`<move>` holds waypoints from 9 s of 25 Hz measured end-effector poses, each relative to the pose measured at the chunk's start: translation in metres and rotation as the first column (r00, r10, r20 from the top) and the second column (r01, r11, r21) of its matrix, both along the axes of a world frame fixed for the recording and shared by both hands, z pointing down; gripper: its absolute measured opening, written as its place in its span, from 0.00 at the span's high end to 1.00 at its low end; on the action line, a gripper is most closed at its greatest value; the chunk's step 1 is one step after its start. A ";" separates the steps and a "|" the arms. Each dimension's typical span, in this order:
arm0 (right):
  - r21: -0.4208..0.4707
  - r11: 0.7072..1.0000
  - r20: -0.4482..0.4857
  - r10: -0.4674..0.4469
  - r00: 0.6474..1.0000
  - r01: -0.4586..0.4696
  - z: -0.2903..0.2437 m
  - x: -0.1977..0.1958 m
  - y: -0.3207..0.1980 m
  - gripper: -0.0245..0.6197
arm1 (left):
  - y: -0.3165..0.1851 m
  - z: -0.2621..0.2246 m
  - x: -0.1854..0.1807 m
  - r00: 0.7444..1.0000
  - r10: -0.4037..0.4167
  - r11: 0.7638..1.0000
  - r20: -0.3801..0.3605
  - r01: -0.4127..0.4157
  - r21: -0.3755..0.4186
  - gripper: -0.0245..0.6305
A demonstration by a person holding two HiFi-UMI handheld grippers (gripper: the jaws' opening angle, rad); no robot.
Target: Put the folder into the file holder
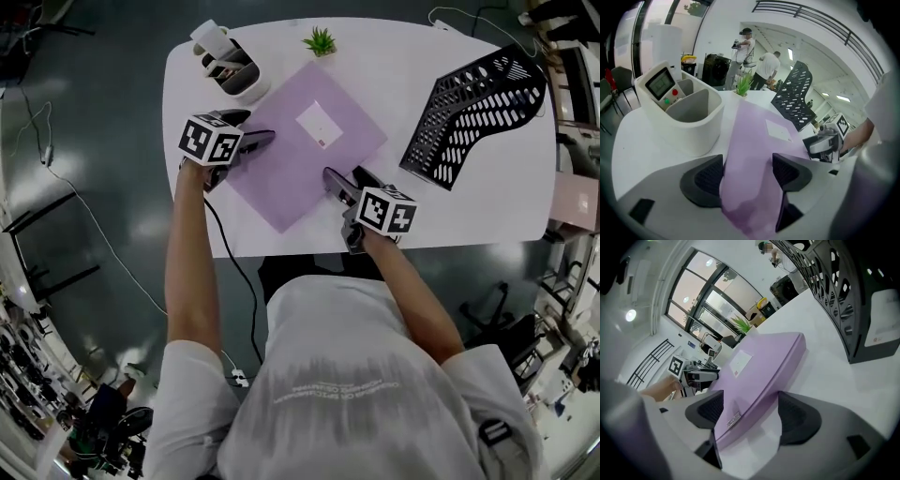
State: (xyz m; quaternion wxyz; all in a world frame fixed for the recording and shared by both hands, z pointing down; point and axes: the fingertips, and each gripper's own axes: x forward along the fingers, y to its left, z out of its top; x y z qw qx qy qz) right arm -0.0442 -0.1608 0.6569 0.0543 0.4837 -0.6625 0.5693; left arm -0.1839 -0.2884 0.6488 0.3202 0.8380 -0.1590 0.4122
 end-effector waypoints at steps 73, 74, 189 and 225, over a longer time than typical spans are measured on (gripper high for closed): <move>0.030 0.974 0.407 0.192 0.893 -0.224 -0.016 0.038 -0.038 0.41 | 0.073 -0.004 -0.028 0.710 -0.622 0.783 -0.329 0.574 -0.242 0.41; 0.037 0.973 0.413 0.193 0.890 -0.228 -0.017 0.039 -0.040 0.40 | 0.073 -0.002 -0.028 0.711 -0.624 0.782 -0.324 0.572 -0.248 0.41; 0.690 0.613 -0.590 0.167 0.790 0.386 -0.356 0.130 0.084 0.92 | 0.196 -0.343 -0.045 0.721 -0.344 0.380 -0.602 0.693 0.613 0.71; 0.655 0.574 -0.542 -0.098 0.835 0.492 -0.287 0.376 0.014 0.92 | 0.162 -0.358 0.277 0.729 -0.328 0.274 -0.601 0.683 0.677 0.70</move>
